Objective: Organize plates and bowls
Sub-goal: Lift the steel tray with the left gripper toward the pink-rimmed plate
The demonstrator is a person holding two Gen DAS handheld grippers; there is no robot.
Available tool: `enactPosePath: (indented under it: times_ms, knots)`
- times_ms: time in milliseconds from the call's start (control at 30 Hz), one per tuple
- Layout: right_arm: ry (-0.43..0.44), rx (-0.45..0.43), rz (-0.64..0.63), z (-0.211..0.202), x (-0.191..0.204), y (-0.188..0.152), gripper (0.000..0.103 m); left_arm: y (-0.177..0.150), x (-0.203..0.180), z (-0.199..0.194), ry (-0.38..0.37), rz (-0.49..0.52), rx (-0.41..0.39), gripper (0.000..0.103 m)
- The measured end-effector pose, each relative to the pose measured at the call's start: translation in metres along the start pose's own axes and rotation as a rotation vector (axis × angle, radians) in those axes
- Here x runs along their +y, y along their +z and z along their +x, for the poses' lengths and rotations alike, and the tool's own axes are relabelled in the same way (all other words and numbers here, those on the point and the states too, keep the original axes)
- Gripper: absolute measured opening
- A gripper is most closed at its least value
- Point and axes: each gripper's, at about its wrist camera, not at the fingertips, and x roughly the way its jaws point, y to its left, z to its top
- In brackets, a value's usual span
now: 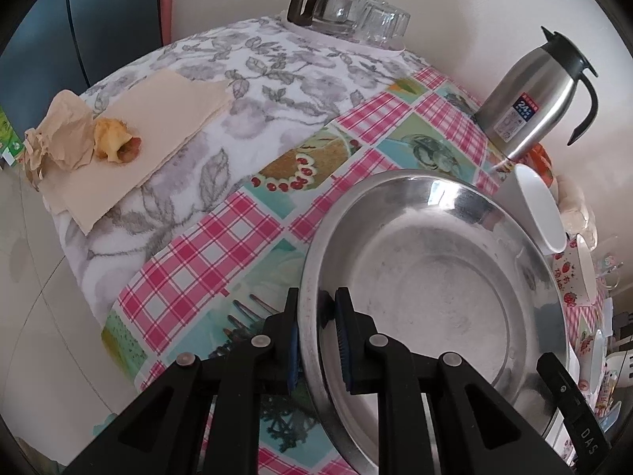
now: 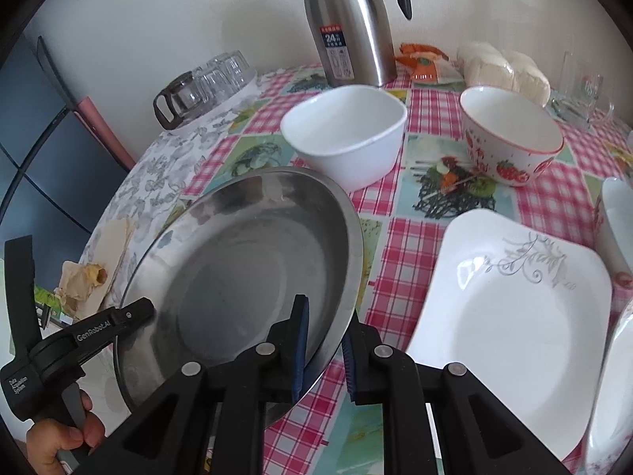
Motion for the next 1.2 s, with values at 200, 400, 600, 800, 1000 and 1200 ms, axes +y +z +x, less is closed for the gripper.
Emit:
enactPosePath:
  times_ms: [200,400,600,800,1000,1200]
  knots:
    - [0.013,-0.03,-0.007,-0.013,-0.003,0.002,0.017,-0.002,-0.007,-0.012,0.001,0.005,-0.034,0.017]
    - [0.017,-0.042,-0.016,-0.019,-0.006,0.002,0.017,-0.005,-0.01,-0.023,0.007,-0.003,-0.062,0.017]
    - [0.023,-0.064,-0.027,-0.027,-0.007,0.003,0.017,-0.008,-0.014,-0.032,0.009,0.003,-0.093,0.017]
    - [0.025,-0.074,-0.013,-0.034,-0.019,0.002,0.017,-0.013,-0.028,-0.037,0.008,0.029,-0.106,0.017]
    - [0.021,-0.099,0.013,-0.049,-0.037,0.003,0.018,-0.022,-0.052,-0.045,-0.005,0.07,-0.128,0.017]
    - [0.003,-0.123,0.038,-0.066,-0.064,0.004,0.019,-0.034,-0.08,-0.053,-0.034,0.112,-0.136,0.017]
